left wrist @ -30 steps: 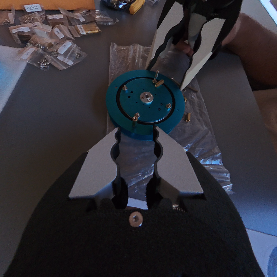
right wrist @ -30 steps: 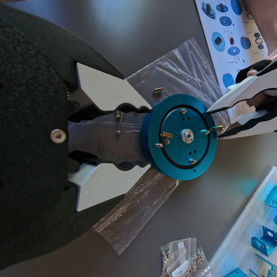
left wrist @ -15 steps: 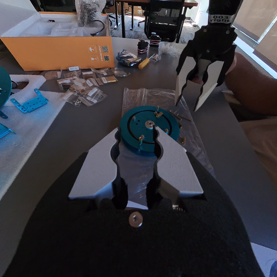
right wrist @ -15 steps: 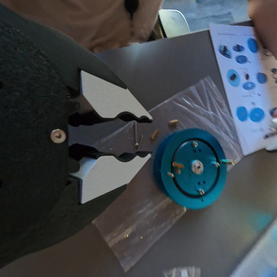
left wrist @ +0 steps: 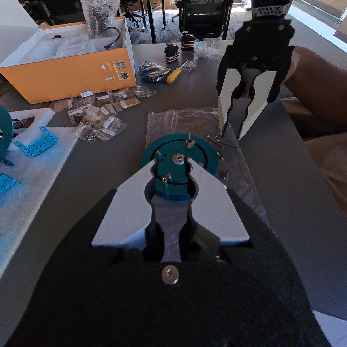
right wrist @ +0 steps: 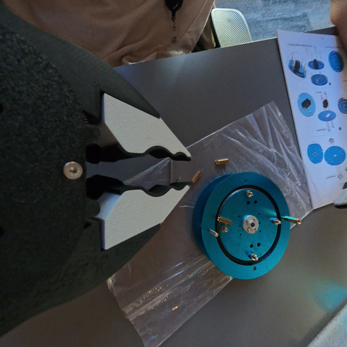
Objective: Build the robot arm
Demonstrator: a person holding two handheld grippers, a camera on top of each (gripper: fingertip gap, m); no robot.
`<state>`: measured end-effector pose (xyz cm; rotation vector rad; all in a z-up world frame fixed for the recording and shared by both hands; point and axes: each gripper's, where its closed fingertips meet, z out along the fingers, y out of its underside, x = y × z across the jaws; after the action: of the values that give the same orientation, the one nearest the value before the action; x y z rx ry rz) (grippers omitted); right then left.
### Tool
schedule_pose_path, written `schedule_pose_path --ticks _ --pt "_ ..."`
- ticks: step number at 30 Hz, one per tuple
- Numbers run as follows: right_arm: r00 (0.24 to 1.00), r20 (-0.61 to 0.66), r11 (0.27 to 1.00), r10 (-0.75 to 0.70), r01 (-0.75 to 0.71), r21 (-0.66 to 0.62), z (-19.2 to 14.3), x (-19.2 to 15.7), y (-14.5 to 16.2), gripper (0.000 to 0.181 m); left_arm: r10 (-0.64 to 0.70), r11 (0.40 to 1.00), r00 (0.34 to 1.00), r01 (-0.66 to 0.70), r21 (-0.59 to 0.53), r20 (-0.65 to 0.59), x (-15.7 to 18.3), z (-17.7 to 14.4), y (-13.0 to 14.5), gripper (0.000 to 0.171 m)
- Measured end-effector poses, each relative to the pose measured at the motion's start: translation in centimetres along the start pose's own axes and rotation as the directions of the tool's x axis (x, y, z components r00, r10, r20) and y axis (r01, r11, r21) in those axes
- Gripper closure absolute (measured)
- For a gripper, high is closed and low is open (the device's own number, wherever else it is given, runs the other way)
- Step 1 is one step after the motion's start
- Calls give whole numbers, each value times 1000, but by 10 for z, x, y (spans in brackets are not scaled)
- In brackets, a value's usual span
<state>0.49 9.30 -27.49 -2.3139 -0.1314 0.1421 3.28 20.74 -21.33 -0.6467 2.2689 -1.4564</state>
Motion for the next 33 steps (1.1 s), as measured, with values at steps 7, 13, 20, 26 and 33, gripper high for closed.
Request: schedule_pose_path --ticks 7,13,20,26,33 --pt "997 -72 995 26 -19 99 -22 27 -2 164 63 998 997 -63 -11 53 -2 0 0 154" --pt "992 -112 999 51 -49 20 -26 36 18 169 44 998 998 -41 -49 47 2 6 5 156" --pt "997 44 998 69 -70 10 -9 16 20 168 40 996 999 -39 -76 17 13 13 8 156" --pt "1000 4 1000 -14 14 1 11 5 5 167 54 996 998 -52 -74 35 11 12 6 156" --pt "986 -151 969 -66 99 226 0 25 -26 159 -120 993 980 116 33 156 -44 -18 3 156"
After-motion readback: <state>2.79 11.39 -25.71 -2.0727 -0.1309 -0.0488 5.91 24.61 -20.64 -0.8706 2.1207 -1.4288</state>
